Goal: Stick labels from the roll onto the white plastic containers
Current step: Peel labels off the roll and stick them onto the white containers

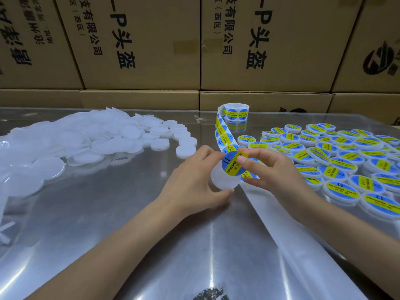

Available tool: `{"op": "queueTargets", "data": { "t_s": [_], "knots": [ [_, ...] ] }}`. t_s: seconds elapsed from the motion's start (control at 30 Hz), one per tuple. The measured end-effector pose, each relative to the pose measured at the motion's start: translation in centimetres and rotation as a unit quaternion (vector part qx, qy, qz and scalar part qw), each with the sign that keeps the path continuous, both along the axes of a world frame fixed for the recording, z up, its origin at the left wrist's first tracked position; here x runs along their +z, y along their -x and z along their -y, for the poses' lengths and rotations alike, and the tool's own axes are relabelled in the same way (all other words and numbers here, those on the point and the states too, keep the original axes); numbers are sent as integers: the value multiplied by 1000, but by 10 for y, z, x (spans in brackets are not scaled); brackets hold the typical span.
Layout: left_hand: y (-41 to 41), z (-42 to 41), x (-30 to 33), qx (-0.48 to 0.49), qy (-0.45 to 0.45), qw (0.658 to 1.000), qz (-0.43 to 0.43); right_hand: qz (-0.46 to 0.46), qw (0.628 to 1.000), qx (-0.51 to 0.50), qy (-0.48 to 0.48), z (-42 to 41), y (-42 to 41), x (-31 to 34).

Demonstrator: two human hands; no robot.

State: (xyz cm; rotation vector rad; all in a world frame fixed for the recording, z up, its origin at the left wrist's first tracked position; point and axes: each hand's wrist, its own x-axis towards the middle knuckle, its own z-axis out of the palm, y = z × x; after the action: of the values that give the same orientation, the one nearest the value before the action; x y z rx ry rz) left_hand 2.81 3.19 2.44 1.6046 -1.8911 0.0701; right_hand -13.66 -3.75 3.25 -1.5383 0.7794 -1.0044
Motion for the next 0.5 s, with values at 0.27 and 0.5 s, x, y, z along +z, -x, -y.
{"op": "queueTargets", "data": {
  "t_s": [0.27,0.5],
  "knots": [
    [3,2,2,-26,65,997,-35,28,991,76,-107,-1,3,1],
    [5,1,2,-27,93,995,-35,50,982,99,-153,-2,3,2]
  ]
}}
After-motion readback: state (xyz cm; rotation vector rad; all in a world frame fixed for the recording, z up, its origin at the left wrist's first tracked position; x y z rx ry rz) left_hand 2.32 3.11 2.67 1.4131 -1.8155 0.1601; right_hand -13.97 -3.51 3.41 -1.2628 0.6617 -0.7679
